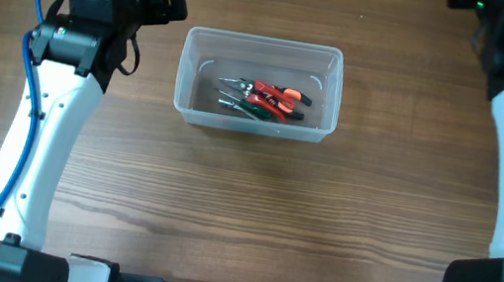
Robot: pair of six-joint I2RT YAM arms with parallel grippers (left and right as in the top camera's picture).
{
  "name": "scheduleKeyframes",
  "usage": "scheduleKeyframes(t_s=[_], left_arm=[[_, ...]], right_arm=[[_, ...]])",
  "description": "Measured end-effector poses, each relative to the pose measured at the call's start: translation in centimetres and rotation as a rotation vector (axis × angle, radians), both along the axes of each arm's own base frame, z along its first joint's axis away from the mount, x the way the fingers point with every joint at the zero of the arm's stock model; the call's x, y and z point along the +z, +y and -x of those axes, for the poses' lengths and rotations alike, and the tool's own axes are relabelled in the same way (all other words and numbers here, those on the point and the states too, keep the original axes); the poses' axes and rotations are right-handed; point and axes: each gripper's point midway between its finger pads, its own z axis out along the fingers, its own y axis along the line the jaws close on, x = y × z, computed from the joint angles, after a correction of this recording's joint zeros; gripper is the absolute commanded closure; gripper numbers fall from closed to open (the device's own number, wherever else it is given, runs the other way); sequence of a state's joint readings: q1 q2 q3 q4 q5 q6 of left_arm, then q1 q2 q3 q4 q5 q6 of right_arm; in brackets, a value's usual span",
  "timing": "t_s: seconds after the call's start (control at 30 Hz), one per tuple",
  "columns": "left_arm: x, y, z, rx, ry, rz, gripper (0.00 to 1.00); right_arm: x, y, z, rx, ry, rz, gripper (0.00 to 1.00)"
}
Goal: Pack container
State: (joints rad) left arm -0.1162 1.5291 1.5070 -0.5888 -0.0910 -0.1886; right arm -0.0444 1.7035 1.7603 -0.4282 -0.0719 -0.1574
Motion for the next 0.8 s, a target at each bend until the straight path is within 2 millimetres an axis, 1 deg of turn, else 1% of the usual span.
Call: scheduleKeyframes(t_s=[0.07, 0.1, 0.17, 0.2, 0.23, 0.3, 0.33, 0.37, 0.4, 0.43, 0.47, 0.5, 0.53, 0.57, 0.63, 0.67, 0.7, 0.73, 0.77, 0.8], left_arm=[[-0.7, 1.1, 0.5, 0.036, 0.034, -0.061, 0.00], [-1.6, 1.8, 1.4, 0.056, 0.086, -0.096, 0.00], [-2.7, 2.2, 2.7, 0.074, 0.152, -0.130, 0.00], [-3.0, 2.1, 3.4, 0.073, 0.178, -0.141, 0.00], [-2.4, 1.4, 4.4, 0.057, 0.175, -0.149, 0.00], [-0.7, 0.7, 5.8, 0.042, 0.132, -0.144, 0.00], [0.0, 0.4, 6.9, 0.035, 0.116, -0.143, 0.00], [0.9, 0.5, 8.6, 0.034, 0.087, -0.140, 0.00], [1.4, 0.8, 10.1, 0.048, 0.061, -0.139, 0.00], [1.4, 1.3, 11.4, 0.063, 0.047, -0.137, 0.00], [1.2, 1.7, 12.6, 0.077, 0.038, -0.135, 0.00], [0.6, 2.2, 13.8, 0.093, 0.030, -0.131, 0.00], [-0.5, 2.8, 15.5, 0.109, 0.027, -0.130, 0.00], [-1.3, 3.2, 16.6, 0.121, 0.015, -0.128, 0.00], [-2.5, 4.1, 18.9, 0.143, -0.030, -0.124, 0.00], [-3.1, 4.5, 20.2, 0.153, -0.063, -0.120, 0.00], [-3.6, 4.8, 21.1, 0.156, -0.072, -0.118, 0.00], [-4.1, 5.3, 22.6, 0.166, -0.113, -0.110, 0.00], [-4.6, 5.6, 23.9, 0.174, -0.143, -0.103, 0.00], [-4.7, 6.0, 25.0, 0.182, -0.185, -0.092, 0.00]], right_arm=[[-1.5, -2.0, 0.7, -0.033, 0.067, -0.009, 0.00], [-2.2, -3.2, 1.2, -0.051, 0.095, -0.016, 0.00], [-2.4, -4.1, 1.8, -0.067, 0.100, -0.019, 0.00], [-2.6, -4.5, 2.4, -0.074, 0.104, -0.016, 0.00], [-2.2, -4.6, 3.4, -0.075, 0.096, -0.011, 0.00], [-1.4, -4.3, 5.0, -0.064, 0.063, 0.008, 0.00], [-1.2, -4.0, 6.4, -0.058, 0.046, 0.015, 0.00], [-1.0, -3.8, 7.6, -0.055, 0.023, 0.023, 0.00], [-1.2, -3.5, 9.4, -0.051, 0.016, 0.027, 0.00], [-1.7, -3.2, 11.2, -0.049, 0.019, 0.028, 0.00], [-2.4, -2.9, 12.6, -0.048, 0.026, 0.028, 0.00], [-3.1, -2.7, 14.0, -0.046, 0.030, 0.026, 0.00], [-4.3, -2.4, 15.5, -0.045, 0.042, 0.024, 0.00], [-5.3, -2.2, 16.8, -0.044, 0.052, 0.022, 0.00], [-7.8, -1.6, 19.6, -0.041, 0.080, -0.010, 0.00], [-8.9, -1.3, 20.8, -0.046, 0.092, -0.032, 0.00], [-9.8, -1.1, 21.9, -0.051, 0.102, -0.052, 0.00], [-11.1, -0.8, 23.4, -0.060, 0.118, -0.075, 0.00], [-12.7, -0.6, 25.0, -0.065, 0.138, -0.096, 0.00], [-13.8, -0.4, 26.1, -0.069, 0.148, -0.106, 0.00]])
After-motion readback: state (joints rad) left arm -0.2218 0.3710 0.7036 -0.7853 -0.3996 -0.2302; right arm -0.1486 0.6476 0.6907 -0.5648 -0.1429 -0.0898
